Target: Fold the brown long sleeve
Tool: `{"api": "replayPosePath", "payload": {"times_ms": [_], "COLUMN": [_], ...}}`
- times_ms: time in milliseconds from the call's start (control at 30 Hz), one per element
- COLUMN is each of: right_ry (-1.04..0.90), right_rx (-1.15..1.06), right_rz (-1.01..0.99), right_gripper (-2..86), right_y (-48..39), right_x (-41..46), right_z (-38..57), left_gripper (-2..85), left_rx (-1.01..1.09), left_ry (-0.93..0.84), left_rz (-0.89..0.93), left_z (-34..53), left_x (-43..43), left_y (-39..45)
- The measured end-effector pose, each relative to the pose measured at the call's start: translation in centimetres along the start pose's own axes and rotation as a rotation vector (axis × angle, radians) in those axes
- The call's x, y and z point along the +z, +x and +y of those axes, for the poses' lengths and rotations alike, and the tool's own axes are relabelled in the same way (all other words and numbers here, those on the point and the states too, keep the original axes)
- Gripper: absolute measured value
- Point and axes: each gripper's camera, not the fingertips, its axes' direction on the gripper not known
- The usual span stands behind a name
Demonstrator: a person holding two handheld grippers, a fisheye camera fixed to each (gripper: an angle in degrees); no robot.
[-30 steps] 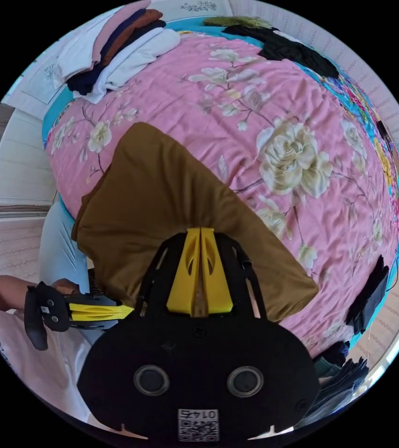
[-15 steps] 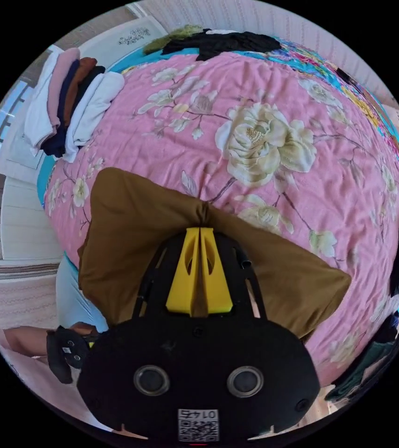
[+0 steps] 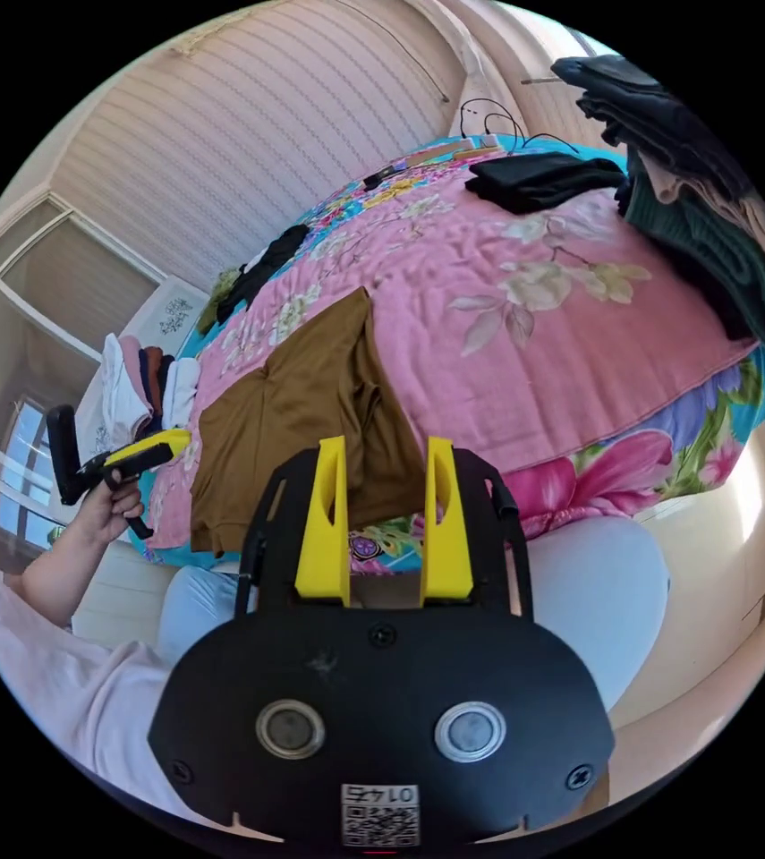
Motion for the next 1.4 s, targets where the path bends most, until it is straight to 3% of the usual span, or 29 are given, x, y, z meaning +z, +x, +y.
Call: {"api": "replayPosePath", "payload": {"times_ms": [167, 333, 567, 700, 900, 1133, 1267, 1400], "right_ry": [-0.042, 0.035, -0.022, -0.046, -0.054, 0.004, -0.008, 0.031], "right_rx": [-0.001, 0.079, 0.035, 0.054, 0.024, 0.052, 0.056, 0.1], "right_rz": [-0.093, -0.112, -0.172, -0.201, -0.253, -0.348, -0.294, -0.183], "right_gripper": [8.0, 4.9, 0.1, -0.2, -0.3, -0.1, 0.9, 5.6], "right_y": [4.1, 9.1, 12.5, 14.7, 16.3, 17.9, 17.5, 17.0], "right_x": [1.3, 0.7, 2.1, 2.9, 3.4, 3.4, 3.7, 3.5], "right_z": [2.7, 5.0, 6.5, 7.0, 7.5, 7.7, 7.3, 6.9], "left_gripper": [5.8, 6.1, 6.7, 4.4, -0.6, 2.6, 7.8, 5.0], "left_rx": [0.06, -0.033, -0.007, 0.042, 0.079, 0.053, 0.049, 0.025], "left_ry": [-0.058, -0.069, -0.179, -0.317, -0.305, -0.216, -0.271, -0.348], "left_rz": [-0.124, -0.055, -0.165, -0.229, -0.173, -0.098, -0.076, -0.079], "left_z": [-10.2, -17.1, -25.1, -27.2, -28.5, -30.0, -31.0, -30.7], "left_x": [4.5, 9.2, 16.0, 20.1, 21.5, 19.7, 20.8, 22.6], "left_y": [0.9, 1.0, 1.6, 1.3, 1.2, 0.7, 0.6, -0.1]}}
